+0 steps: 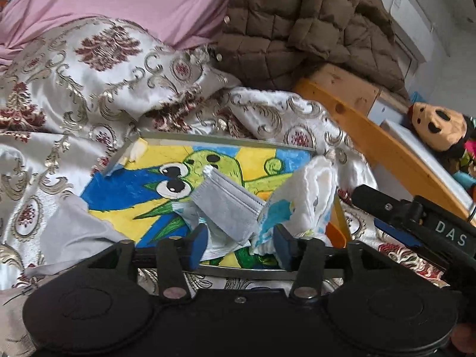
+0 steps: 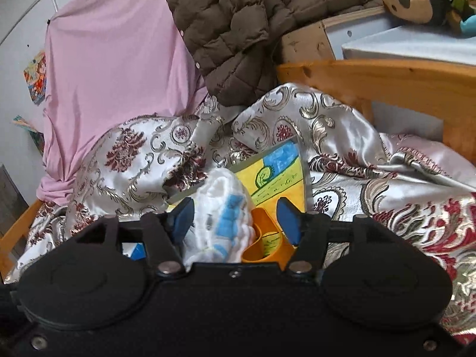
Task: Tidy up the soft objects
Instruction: 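Lower the white-and-blue cloth into the tray and open the right tool, then withdraw both tools from the tray back over the pile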
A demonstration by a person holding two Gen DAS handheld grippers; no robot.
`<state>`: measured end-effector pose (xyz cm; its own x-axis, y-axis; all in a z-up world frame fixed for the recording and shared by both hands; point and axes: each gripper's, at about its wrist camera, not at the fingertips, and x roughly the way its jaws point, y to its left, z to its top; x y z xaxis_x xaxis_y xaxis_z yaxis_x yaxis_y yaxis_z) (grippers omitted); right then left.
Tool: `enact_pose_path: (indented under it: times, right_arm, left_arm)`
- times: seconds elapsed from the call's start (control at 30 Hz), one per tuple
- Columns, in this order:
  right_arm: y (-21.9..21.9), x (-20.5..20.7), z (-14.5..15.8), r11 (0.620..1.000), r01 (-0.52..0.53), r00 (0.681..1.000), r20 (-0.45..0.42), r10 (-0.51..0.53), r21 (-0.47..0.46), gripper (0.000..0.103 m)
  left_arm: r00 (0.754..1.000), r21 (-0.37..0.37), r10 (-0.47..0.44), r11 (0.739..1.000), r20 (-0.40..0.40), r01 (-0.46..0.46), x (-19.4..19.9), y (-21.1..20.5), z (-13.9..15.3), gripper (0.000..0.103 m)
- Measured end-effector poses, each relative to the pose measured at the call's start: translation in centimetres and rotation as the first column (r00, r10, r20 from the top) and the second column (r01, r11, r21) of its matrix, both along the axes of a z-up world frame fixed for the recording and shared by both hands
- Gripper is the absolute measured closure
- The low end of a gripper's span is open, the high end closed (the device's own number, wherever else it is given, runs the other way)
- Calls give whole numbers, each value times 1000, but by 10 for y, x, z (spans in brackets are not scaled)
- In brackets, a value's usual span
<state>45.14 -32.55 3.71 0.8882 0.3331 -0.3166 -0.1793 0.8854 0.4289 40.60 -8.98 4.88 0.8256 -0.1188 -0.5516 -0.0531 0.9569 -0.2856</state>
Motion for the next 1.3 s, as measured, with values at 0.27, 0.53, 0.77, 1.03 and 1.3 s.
enact_pose_path:
  times: [0.27,0.53,0.77,1.03,1.3]
  right_arm:
    - [-11,-41,27,1000,-18,997,73,17,9,15]
    - [-2,-86,55,995,-80,988,125,88,-62,1]
    - [27,-132,69,983,-95,983,141,117,-156,1]
    - [61,-187,77,967,-64,973,199,114,-246,1]
    - [80,-239,69,964,-15,956,278,91,-264,1]
  left_arm:
    - [992,-10,34,999,119,-33,-49,14,28,22]
    - [971,21,71,997,226,-77,-105,30,53,6]
    - [952,4,110,993,285,-116,-160,53,56,1]
    - [936,12,139,988,324,-151,-216,86,49,1]
    - [943,79,146,981,298,-177,-254,102,37,1]
